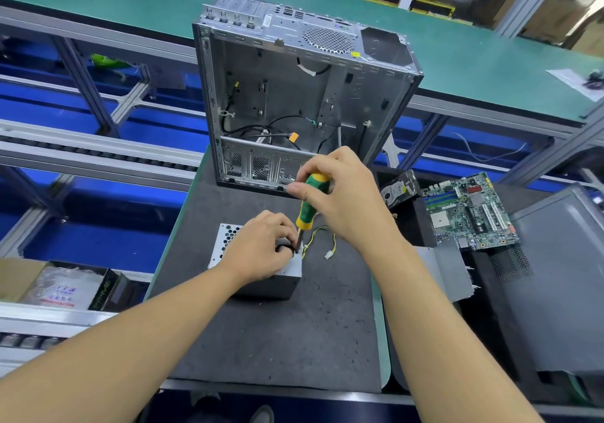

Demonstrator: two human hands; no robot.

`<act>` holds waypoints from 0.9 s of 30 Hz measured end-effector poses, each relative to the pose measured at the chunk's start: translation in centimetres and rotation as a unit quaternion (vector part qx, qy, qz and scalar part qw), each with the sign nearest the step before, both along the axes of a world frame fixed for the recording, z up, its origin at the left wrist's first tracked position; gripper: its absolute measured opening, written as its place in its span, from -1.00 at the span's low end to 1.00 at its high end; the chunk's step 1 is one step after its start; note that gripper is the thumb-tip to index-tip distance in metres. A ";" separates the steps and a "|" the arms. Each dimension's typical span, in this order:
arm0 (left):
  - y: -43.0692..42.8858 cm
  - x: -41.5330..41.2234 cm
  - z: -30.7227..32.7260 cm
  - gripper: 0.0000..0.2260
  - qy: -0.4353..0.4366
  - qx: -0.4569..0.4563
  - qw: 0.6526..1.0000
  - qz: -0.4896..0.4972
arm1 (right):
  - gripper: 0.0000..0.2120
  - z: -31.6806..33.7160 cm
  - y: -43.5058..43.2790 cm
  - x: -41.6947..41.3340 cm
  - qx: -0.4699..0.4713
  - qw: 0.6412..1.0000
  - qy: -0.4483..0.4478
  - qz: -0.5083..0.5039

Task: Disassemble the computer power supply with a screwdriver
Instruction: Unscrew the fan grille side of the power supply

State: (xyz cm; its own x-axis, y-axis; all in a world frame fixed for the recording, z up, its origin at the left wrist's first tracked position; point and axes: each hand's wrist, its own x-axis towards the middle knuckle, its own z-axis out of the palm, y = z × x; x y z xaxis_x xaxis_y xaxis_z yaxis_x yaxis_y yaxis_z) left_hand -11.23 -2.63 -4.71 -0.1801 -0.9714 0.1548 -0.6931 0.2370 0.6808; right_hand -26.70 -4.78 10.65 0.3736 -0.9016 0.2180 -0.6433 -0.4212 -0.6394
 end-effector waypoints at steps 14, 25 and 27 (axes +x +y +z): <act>-0.1 -0.1 0.0 -0.85 0.007 0.000 1.000 0.001 | -0.69 0.1 -0.1 -0.4 0.024 0.997 0.062 0.030; 0.0 0.0 -0.1 -0.83 0.008 -0.001 1.000 -0.001 | -0.65 0.3 -0.2 -0.4 0.017 0.999 -0.007 0.040; 0.0 0.0 0.1 -0.83 0.004 0.007 1.000 -0.001 | -0.57 0.3 -0.2 -0.5 0.022 0.999 -0.016 0.045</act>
State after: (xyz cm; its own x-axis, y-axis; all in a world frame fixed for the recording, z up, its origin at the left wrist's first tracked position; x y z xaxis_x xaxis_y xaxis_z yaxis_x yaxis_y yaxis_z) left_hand -11.26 -2.63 -4.58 -0.1810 -0.9730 0.1431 -0.6874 0.2293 0.6891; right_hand -27.23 -5.02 10.97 0.4468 -0.8740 0.1912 -0.5839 -0.4468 -0.6778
